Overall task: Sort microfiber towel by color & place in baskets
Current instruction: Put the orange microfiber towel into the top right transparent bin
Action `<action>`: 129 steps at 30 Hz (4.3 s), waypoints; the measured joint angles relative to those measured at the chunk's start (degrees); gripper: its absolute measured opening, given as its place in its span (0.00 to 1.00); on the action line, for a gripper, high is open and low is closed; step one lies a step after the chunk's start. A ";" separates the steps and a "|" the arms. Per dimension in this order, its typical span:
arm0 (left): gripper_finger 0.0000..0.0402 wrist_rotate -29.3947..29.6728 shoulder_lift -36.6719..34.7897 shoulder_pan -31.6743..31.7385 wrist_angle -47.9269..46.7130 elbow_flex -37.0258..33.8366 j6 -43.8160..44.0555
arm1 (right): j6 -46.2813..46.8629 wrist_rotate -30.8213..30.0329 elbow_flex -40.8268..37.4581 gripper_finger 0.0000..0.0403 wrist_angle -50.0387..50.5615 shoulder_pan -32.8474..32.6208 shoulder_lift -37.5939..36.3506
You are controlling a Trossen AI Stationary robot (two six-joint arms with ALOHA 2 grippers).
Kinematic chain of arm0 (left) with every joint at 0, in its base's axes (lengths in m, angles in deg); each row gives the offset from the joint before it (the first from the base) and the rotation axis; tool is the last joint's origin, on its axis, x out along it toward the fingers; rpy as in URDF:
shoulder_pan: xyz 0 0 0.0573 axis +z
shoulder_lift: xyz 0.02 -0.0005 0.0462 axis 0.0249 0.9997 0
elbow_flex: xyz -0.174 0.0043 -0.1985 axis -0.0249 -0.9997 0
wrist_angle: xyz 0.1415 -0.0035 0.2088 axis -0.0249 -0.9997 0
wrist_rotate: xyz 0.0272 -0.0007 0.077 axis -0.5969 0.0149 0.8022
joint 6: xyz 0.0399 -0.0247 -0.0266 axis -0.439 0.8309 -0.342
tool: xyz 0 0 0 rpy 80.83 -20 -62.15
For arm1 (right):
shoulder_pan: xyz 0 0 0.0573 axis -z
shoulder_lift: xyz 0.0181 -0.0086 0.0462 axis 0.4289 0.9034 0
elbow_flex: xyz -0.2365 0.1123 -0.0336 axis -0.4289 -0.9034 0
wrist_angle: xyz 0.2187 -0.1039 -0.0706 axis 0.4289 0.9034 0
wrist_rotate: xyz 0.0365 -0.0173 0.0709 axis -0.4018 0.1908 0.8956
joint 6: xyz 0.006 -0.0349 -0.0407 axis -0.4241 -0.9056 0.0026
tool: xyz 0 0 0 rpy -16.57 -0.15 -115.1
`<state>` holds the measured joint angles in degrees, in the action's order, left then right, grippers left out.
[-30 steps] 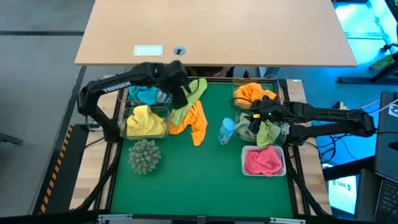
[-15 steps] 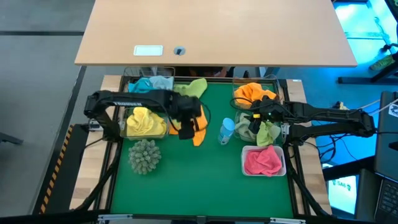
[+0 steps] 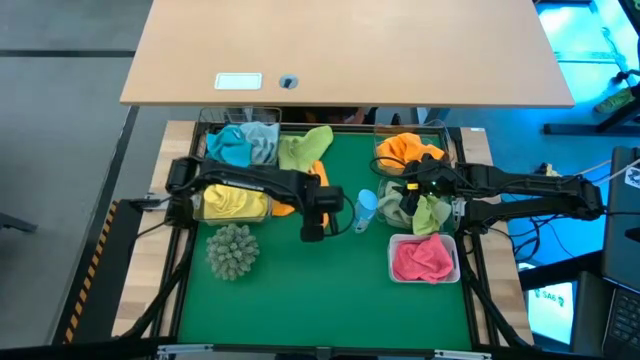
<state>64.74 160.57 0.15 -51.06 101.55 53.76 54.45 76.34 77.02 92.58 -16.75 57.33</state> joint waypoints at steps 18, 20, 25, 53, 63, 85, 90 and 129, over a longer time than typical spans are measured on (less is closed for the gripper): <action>0.33 3.22 3.22 0.46 -0.54 -0.23 1.17 | 0.00 0.51 0.00 0.45 0.09 0.00 0.00; 0.33 3.23 3.30 0.41 0.44 -1.40 1.26 | 0.01 0.53 0.00 0.45 0.09 0.00 0.00; 0.33 3.11 3.39 0.41 3.26 -6.13 1.53 | -0.01 0.55 0.00 0.45 0.14 0.00 0.00; 0.02 1.60 3.35 -0.04 13.90 -13.09 1.14 | 0.01 0.57 0.00 0.45 0.15 0.00 0.00; 0.00 1.60 2.21 -0.04 13.14 -13.09 1.11 | 0.00 0.57 0.00 0.45 0.15 0.00 0.00; 0.00 3.63 -21.55 1.35 12.61 -12.22 1.22 | -4.51 1.20 5.28 0.45 -0.37 0.00 -0.01; 0.00 5.01 -27.61 3.11 18.75 -12.23 1.27 | -6.46 1.35 9.10 0.45 -5.99 0.02 -0.02; 0.00 -3.64 -32.12 10.14 45.86 -12.17 -0.44 | -10.50 20.62 9.97 0.45 -66.98 -0.02 24.65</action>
<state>61.09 128.45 10.28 -5.20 89.37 53.32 43.95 96.96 86.98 25.60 -16.77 81.99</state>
